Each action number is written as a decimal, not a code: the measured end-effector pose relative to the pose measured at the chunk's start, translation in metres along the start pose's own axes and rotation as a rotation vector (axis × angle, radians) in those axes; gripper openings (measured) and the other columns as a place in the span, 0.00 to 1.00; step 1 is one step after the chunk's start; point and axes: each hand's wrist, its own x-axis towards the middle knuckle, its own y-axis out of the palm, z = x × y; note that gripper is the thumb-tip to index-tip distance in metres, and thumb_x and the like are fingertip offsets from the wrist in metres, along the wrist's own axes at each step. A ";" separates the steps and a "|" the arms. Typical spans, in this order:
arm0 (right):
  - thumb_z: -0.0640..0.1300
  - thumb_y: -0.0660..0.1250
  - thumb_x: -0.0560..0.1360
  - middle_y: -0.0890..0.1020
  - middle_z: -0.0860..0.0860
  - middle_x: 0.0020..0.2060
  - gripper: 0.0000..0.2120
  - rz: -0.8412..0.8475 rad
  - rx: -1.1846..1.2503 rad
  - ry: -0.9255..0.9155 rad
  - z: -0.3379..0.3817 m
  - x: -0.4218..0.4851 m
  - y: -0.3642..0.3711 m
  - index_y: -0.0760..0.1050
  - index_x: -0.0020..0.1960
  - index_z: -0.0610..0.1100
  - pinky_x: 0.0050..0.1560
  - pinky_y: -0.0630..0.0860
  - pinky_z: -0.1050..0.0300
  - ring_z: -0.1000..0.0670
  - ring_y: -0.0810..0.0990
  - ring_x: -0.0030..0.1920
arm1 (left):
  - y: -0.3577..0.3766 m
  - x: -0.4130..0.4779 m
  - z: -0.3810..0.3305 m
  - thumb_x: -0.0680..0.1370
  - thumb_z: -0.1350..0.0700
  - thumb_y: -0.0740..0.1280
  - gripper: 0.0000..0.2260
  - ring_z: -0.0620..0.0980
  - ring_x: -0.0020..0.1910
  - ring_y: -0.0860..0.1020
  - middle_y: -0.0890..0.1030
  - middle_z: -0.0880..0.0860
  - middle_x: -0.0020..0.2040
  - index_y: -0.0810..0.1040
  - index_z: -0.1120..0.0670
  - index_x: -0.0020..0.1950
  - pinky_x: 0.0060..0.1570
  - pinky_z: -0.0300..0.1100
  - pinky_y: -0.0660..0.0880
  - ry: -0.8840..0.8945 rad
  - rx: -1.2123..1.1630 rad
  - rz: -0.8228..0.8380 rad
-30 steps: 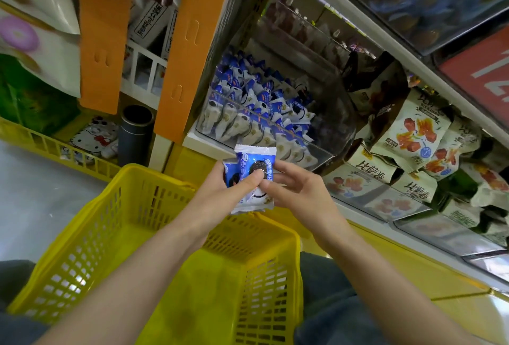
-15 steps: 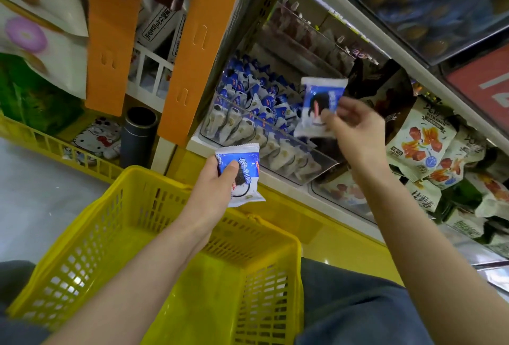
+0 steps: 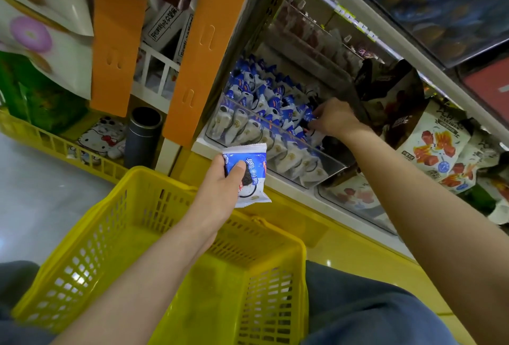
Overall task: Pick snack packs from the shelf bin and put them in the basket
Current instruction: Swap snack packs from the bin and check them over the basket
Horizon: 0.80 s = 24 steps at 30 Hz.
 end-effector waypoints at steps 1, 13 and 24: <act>0.42 0.68 0.74 0.80 0.42 0.53 0.14 0.004 0.002 0.022 0.001 0.003 0.003 0.76 0.57 0.38 0.46 0.75 0.55 0.47 0.79 0.47 | 0.000 0.000 0.000 0.81 0.57 0.57 0.04 0.31 0.21 0.70 0.72 0.47 0.33 0.71 0.54 0.50 0.22 0.24 0.65 -0.004 0.003 0.003; 0.47 0.66 0.75 0.79 0.47 0.40 0.14 0.092 0.408 0.038 0.002 0.012 0.030 0.77 0.56 0.38 0.47 0.74 0.57 0.52 0.75 0.40 | 0.000 0.003 0.001 0.81 0.57 0.57 0.03 0.31 0.21 0.71 0.71 0.48 0.32 0.69 0.55 0.51 0.21 0.24 0.64 -0.007 0.024 0.015; 0.48 0.60 0.79 0.75 0.44 0.61 0.18 0.093 0.336 -0.090 0.001 0.000 0.025 0.69 0.66 0.43 0.57 0.70 0.58 0.48 0.75 0.57 | 0.002 0.002 0.011 0.81 0.56 0.58 0.03 0.30 0.28 0.75 0.77 0.47 0.41 0.70 0.52 0.52 0.26 0.25 0.69 -0.012 0.054 0.038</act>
